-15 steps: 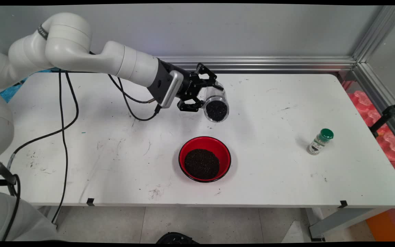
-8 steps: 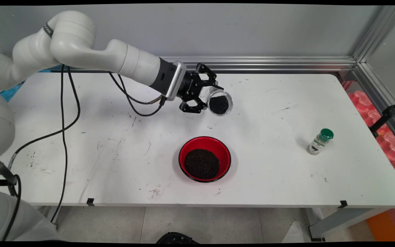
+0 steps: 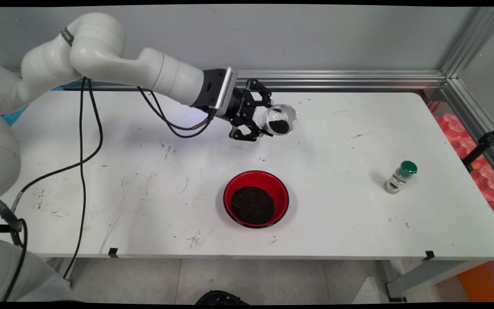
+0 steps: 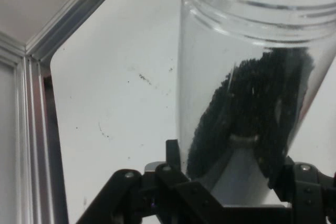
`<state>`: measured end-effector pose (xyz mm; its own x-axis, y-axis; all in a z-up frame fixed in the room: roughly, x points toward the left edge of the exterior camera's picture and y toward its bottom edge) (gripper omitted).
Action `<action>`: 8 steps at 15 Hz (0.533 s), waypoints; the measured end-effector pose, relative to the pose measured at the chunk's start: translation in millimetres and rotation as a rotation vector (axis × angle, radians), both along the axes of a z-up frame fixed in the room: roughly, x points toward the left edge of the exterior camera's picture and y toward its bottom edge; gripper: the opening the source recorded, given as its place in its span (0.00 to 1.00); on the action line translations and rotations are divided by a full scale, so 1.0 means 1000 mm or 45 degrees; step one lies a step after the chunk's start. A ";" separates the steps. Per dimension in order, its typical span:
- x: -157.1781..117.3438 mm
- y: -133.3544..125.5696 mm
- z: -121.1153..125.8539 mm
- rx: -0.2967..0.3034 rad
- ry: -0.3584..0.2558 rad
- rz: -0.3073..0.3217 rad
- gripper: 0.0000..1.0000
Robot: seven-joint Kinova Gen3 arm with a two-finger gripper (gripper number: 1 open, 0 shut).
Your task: Pour the black seasoning powder in the red bowl
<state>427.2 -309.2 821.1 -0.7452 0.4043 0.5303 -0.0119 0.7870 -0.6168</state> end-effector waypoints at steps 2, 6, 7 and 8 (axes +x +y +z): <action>-0.001 -0.003 -0.001 0.045 0.038 0.029 0.00; -0.004 -0.010 -0.003 0.132 0.111 0.085 0.00; -0.005 -0.012 -0.004 0.145 0.122 0.095 0.00; -0.006 -0.014 -0.005 0.167 0.141 0.112 0.00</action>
